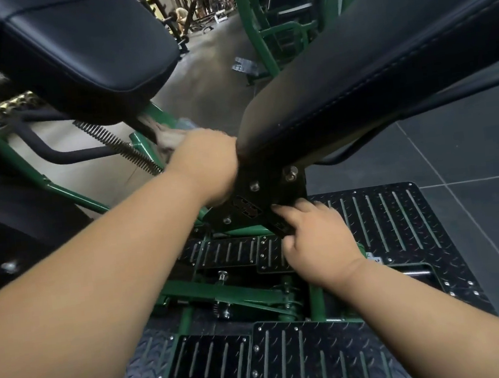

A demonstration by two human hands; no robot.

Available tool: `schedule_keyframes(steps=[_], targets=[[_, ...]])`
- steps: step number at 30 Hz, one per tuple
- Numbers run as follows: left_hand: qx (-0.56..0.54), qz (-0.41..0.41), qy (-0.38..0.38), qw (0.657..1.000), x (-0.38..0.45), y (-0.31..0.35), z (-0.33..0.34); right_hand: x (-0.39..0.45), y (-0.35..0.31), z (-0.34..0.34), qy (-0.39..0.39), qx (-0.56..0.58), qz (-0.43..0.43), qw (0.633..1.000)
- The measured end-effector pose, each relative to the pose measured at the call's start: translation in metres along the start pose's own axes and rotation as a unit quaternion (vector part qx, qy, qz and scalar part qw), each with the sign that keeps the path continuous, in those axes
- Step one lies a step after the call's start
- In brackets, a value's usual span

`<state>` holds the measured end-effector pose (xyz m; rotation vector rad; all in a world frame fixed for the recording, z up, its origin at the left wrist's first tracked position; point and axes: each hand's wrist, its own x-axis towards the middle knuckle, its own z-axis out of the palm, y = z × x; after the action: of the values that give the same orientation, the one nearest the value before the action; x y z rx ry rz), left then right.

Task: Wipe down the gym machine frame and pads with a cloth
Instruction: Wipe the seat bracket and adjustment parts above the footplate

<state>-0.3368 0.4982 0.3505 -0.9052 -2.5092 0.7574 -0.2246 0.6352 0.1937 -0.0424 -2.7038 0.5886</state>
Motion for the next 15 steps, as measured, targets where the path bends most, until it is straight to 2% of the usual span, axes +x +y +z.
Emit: schedule_keyframes(steps=[4,6,8,10,12,13,15], targets=[[-0.092,-0.017,0.011,0.996,-0.013,0.009,0.003,-0.012,0.011,0.003,-0.013,0.014,-0.029,0.999],[-0.089,-0.018,0.042,0.995,-0.021,0.018,0.002,-0.020,0.019,0.005,-0.022,0.025,-0.045,0.998],[-0.169,-0.048,0.123,0.977,-0.029,0.025,0.011,-0.030,0.027,0.008,-0.025,0.042,-0.047,0.998],[-0.282,-0.097,0.152,0.942,-0.036,0.032,0.027,-0.036,0.034,0.011,-0.030,0.066,-0.046,0.996],[-0.404,-0.170,0.126,0.890,-0.045,0.039,0.031,-0.040,0.037,0.013,-0.031,0.093,-0.033,0.995],[-0.476,-0.209,0.117,0.846,-0.050,0.044,0.030,-0.043,0.036,0.014,-0.028,0.111,-0.020,0.993],[-0.626,-0.276,0.132,0.718,-0.061,0.055,0.028,-0.047,0.035,0.011,-0.012,0.157,0.006,0.987]])
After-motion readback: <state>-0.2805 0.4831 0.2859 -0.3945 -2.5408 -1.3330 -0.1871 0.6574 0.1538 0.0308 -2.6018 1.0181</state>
